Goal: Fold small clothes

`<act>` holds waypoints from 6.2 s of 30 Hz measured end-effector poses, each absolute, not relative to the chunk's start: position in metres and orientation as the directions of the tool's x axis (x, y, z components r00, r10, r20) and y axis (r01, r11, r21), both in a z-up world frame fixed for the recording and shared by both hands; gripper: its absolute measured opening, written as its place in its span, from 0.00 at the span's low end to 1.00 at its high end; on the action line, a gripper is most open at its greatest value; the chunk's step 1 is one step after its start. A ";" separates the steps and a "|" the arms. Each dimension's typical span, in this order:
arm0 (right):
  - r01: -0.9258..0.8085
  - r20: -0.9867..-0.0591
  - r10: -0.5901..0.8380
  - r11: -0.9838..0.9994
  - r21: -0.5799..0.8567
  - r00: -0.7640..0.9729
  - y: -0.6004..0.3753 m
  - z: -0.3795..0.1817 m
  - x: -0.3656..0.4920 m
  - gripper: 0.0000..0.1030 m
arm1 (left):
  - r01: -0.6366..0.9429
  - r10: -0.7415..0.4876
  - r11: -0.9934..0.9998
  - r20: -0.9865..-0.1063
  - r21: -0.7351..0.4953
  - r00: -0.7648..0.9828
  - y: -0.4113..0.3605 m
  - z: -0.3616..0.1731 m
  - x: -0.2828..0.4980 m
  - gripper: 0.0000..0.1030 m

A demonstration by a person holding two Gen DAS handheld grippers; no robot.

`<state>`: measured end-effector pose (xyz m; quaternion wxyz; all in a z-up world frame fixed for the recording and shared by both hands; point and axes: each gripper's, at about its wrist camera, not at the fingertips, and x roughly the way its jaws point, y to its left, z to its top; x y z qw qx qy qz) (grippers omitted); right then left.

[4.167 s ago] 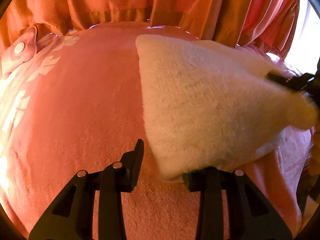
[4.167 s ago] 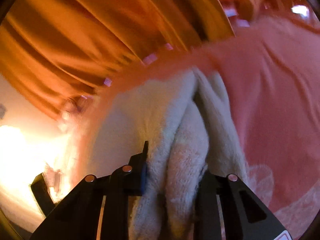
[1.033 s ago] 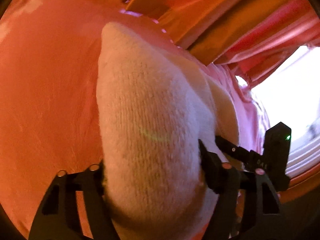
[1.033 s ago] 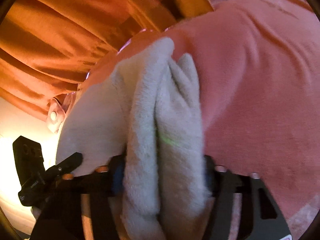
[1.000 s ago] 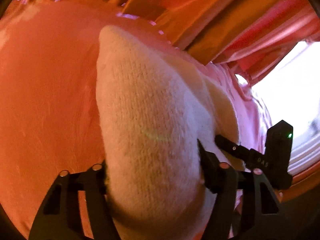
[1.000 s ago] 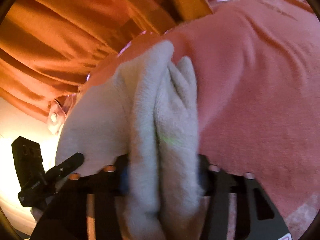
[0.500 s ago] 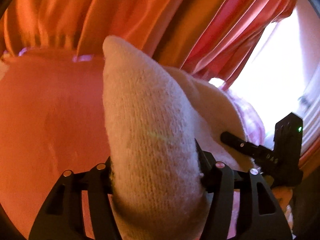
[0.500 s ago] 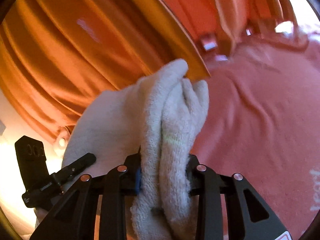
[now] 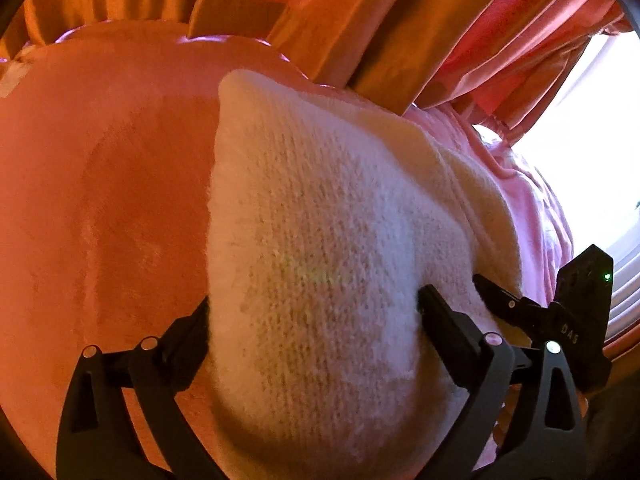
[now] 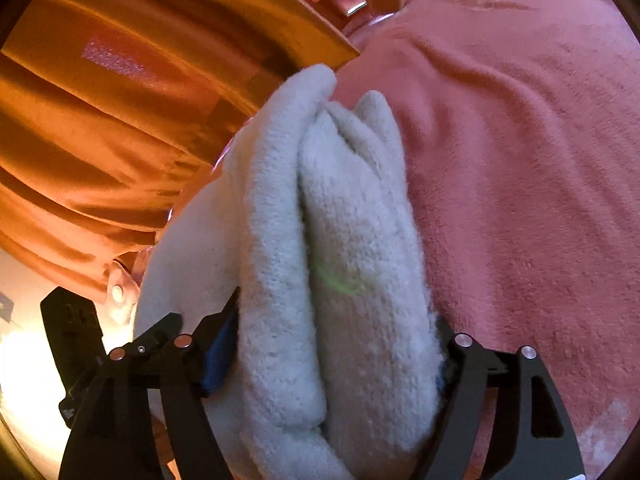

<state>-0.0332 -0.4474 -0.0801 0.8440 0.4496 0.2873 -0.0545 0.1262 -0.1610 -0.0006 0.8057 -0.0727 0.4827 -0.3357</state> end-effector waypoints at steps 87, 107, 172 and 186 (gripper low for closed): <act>0.189 -0.510 0.242 0.733 0.653 0.825 -0.322 -0.011 0.135 0.80 | 0.222 -0.599 0.781 -0.596 -0.584 0.535 0.068 0.006 0.218 0.88; 0.108 -0.571 0.275 0.830 0.547 0.773 -0.263 -0.032 0.171 0.44 | 0.265 -0.518 0.850 -0.625 -0.456 0.585 0.081 0.004 0.200 0.57; 0.345 -0.637 -0.180 0.927 0.144 0.750 -0.153 -0.066 0.008 0.83 | 0.109 -0.052 0.994 -0.739 0.029 0.672 0.023 -0.015 0.056 0.87; 0.342 -0.636 -0.187 0.931 0.129 0.749 -0.148 -0.065 0.009 0.83 | 0.098 -0.041 0.995 -0.742 0.033 0.669 0.023 -0.016 0.057 0.87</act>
